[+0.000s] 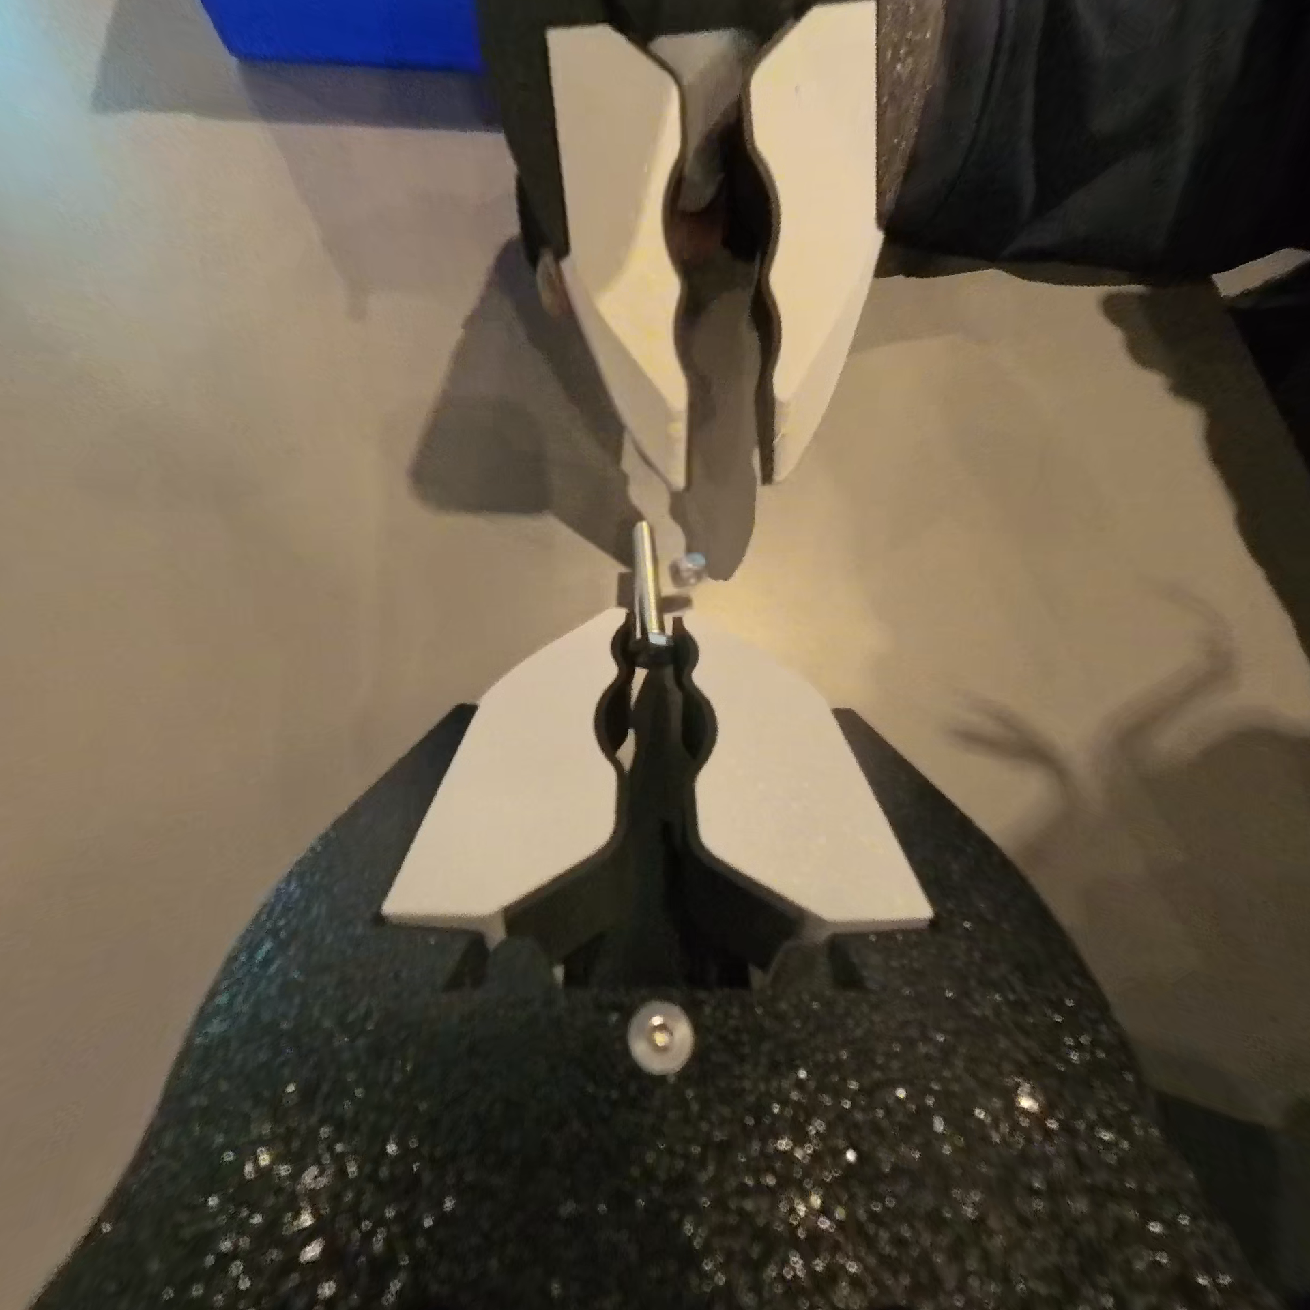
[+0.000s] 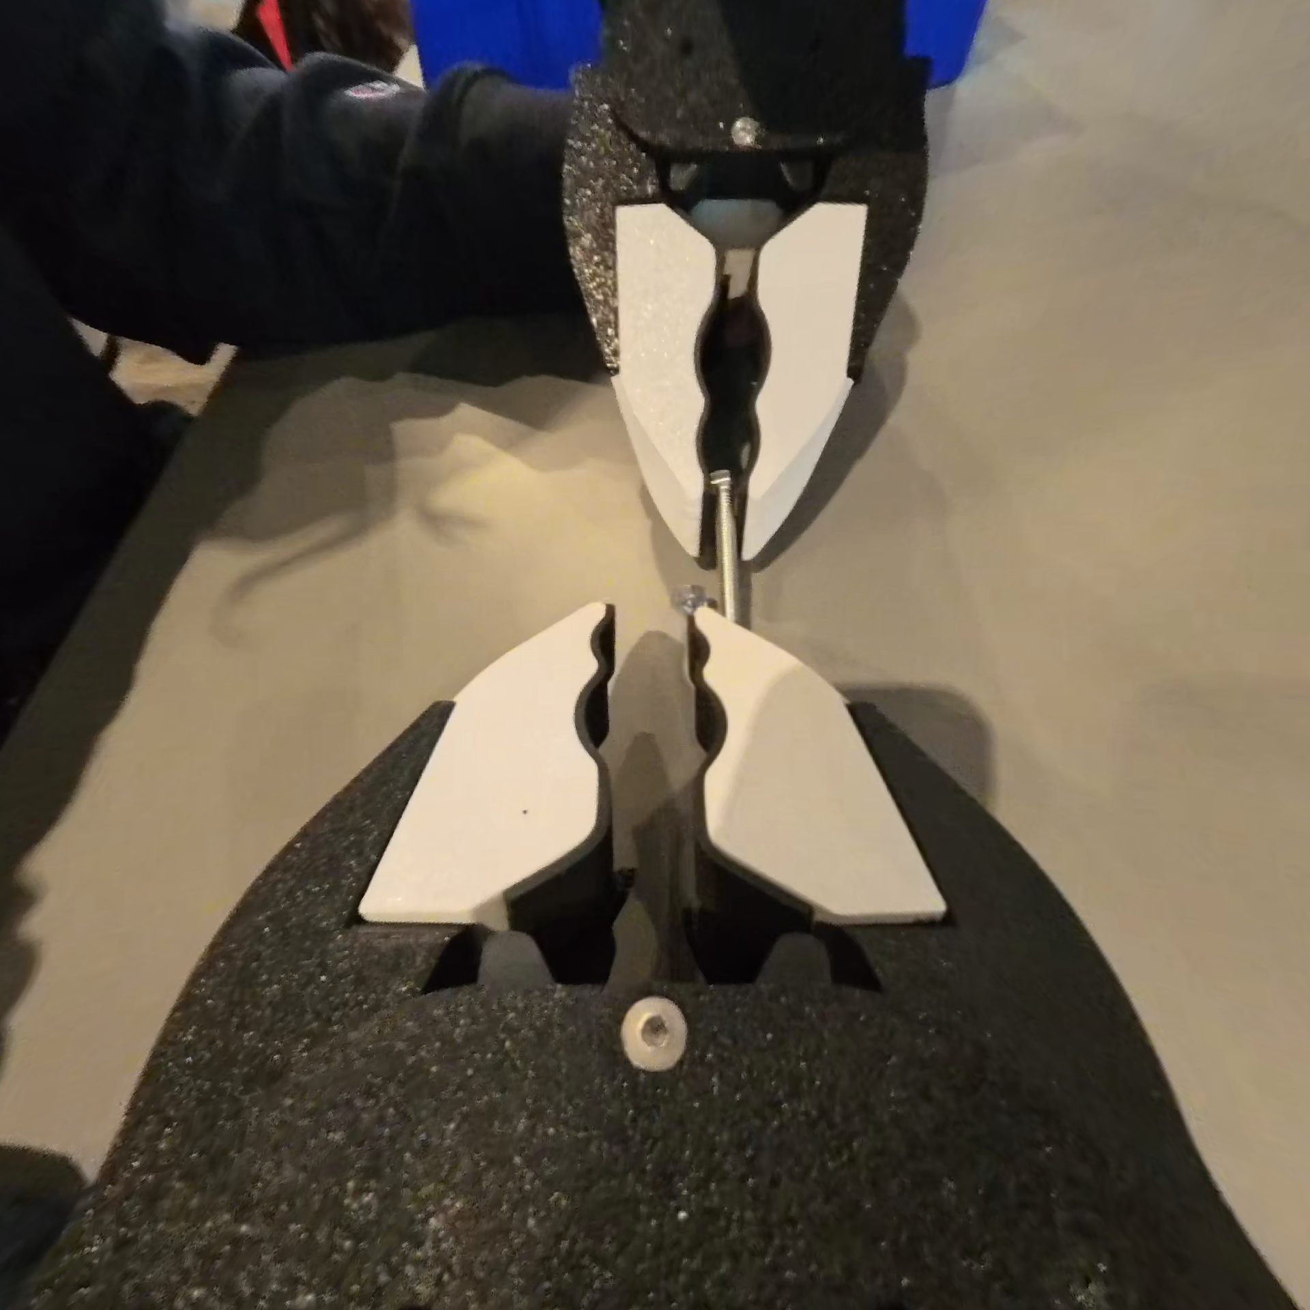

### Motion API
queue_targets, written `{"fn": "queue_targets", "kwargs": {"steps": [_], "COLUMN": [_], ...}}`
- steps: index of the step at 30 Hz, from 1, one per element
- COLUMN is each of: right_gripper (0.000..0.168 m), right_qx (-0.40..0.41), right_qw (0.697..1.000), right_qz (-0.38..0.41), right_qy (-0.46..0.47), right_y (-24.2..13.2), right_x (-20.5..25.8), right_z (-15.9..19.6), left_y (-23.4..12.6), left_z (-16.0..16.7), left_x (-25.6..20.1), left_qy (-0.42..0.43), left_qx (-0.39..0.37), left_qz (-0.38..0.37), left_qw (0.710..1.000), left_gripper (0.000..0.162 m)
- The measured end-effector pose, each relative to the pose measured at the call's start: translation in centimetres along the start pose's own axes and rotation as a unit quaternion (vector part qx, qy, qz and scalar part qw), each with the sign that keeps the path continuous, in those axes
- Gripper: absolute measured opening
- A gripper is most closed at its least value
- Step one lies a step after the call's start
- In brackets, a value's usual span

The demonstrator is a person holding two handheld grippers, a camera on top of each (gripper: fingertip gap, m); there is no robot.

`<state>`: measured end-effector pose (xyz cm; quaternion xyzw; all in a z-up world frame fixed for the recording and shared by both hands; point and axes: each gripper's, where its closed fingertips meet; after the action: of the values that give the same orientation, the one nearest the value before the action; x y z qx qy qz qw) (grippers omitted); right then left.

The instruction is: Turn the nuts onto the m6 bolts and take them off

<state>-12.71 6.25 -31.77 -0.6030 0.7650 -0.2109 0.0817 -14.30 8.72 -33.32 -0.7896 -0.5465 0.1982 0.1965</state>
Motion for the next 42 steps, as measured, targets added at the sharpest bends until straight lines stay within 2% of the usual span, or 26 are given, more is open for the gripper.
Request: {"fn": "queue_targets", "kwargs": {"steps": [2, 5, 11, 17, 25, 29, 34, 42], "right_gripper": [0.033, 0.035, 0.028, 0.021, 0.020, 0.019, 0.018, 0.005], "right_qx": [0.006, 0.013, 0.005, 0.014, 0.045, 0.066, 0.072, 0.095], "right_qw": [0.999, 0.999, 0.998, 0.997, 0.993, 0.990, 0.988, 0.982], "right_qz": [0.030, 0.043, 0.055, 0.077, 0.107, 0.117, 0.129, 0.153], "right_qy": [-0.014, -0.024, -0.014, -0.015, -0.027, -0.032, -0.033, -0.050], "right_y": [0.2, 0.4, 0.2, 0.4, 2.1, 2.7, 3.3, 3.8], "right_x": [-0.7, -1.0, -1.4, -2.0, -2.2, -2.4, -2.5, -2.9], "right_z": [0.0, 0.2, -0.1, 0.1, 0.2, 0.5, 0.4, 0.6], "left_y": [0.0, 0.0, -0.6, -1.3, -1.3, -1.3, -1.6, -1.6], "left_z": [-0.1, 0.0, -0.3, 1.7, 1.6, 1.6, 1.8, 1.8], "left_x": [0.0, 0.1, 1.1, 2.6, 2.5, 1.9, 1.6, 1.4], "left_qy": [0.000, -0.001, -0.008, -0.041, -0.046, -0.047, -0.050, -0.047], "left_qx": [-0.002, 0.000, -0.020, 0.025, 0.023, 0.020, 0.019, 0.019], "left_qz": [-0.001, -0.002, -0.040, -0.092, -0.092, -0.079, -0.075, -0.071], "left_qw": [1.000, 1.000, 0.999, 0.995, 0.994, 0.996, 0.996, 0.996], "left_gripper": [0.009, 0.009, 0.010, 0.010, 0.012, 0.023, 0.028, 0.031]}}
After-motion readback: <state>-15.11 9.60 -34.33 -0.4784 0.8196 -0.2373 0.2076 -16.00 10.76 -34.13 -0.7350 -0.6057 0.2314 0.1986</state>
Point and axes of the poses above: each gripper's, where its closed fingertips meet, y out along the fingers, z out of its underside, x = y × z across the jaws, and after that the axes turned 5 degrees about -x, right-handed
